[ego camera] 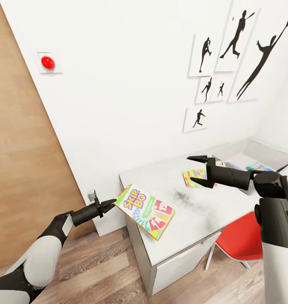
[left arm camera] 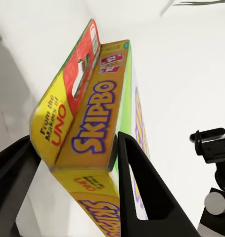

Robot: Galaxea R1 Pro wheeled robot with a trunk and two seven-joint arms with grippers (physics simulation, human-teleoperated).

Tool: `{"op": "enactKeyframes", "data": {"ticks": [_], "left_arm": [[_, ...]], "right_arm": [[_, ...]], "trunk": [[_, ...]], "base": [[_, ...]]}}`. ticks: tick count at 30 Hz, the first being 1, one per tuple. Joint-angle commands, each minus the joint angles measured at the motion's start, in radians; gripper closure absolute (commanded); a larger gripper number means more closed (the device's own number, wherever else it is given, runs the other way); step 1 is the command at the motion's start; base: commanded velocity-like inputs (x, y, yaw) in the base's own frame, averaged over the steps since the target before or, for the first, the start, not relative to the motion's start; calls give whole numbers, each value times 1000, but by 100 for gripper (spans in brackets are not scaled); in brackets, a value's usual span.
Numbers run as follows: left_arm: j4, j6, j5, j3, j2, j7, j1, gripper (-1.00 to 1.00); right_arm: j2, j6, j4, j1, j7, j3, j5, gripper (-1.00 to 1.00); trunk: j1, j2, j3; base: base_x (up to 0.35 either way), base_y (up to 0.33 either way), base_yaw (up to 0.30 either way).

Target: Put all the toys in the child's room - the three board games (two on the bed and one on the table), the two jigsaw puzzles on the table, and the tennis ball on the table - inside the toy box on the table in the child's room.

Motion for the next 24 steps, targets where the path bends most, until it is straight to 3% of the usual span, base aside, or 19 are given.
{"op": "enactKeyframes", "data": {"ticks": [1,9,24], "left_arm": [[0,9,-11,7,-1,-7,-1,100],[0,6,-11,7,-1,-7,-1,100],[-5,12,-12,9,2,-7,-1,100]], "right_arm": [[-3,10,0,5,-7,-2,-8,-100],[5,97,0,29,11,-28,-8,-100],[9,102,0,32,52,-20,-8,-100]], "trunk": [[-4,7,2],[-35,63,27],[-92,168,74]], "base": [[0,0,0],[0,0,0],[0,0,0]]}}
